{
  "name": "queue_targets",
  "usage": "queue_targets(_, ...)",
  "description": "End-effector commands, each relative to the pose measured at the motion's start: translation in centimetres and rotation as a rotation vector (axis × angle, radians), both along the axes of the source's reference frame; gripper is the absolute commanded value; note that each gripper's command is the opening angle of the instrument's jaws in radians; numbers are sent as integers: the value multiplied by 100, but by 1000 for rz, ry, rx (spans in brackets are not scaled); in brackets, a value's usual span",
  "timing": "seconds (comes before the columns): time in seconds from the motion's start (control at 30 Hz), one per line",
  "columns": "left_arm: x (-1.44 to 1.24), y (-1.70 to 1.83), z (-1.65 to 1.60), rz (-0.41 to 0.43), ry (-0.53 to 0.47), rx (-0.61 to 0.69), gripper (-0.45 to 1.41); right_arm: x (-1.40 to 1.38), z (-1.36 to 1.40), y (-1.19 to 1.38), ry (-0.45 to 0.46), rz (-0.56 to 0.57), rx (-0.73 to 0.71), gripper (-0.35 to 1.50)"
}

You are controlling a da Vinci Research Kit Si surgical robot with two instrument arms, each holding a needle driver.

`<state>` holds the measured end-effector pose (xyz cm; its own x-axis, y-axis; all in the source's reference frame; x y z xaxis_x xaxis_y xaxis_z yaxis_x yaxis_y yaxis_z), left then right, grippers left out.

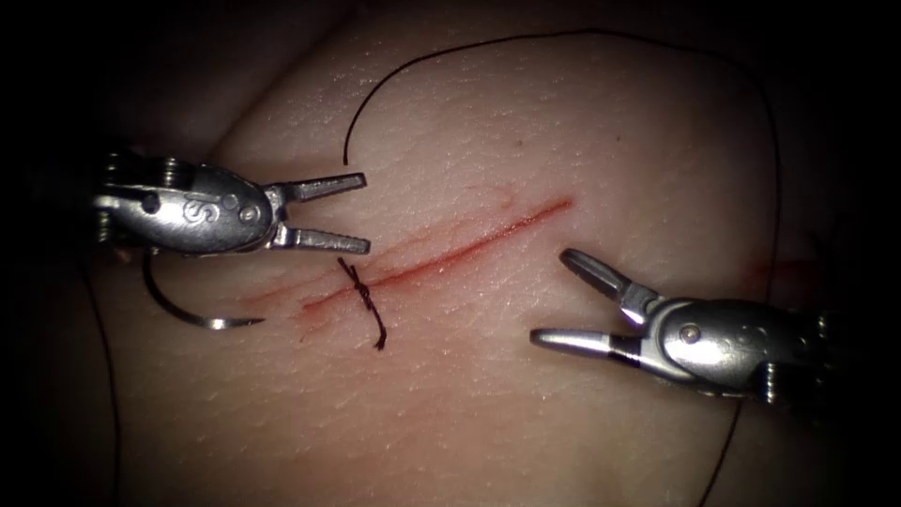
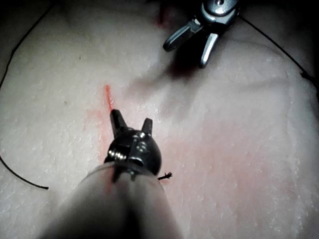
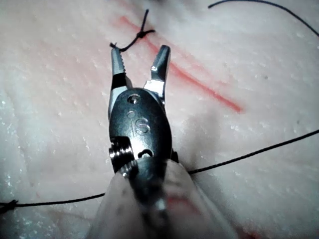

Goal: Wound Closure

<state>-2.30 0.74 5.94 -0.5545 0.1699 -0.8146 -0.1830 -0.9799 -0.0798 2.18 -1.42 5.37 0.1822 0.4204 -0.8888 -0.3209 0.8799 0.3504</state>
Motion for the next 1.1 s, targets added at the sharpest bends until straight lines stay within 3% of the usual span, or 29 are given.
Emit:
queue_targets(0.03,-7,-9,9,12,-4,3,34,6,5,-6,3,-2,3,61)
queue_targets(0.27,-18,-56,45,59,44,-5,32,10,5,-6,-6,-27,14,63)
queue_targets(0.63,-25,-92,71,71,112,60,41,26,7,-5,-20,-58,31,64)
queue_targets(1.1,-28,-83,93,63,120,56,51,28,9,-8,-25,-60,30,61)
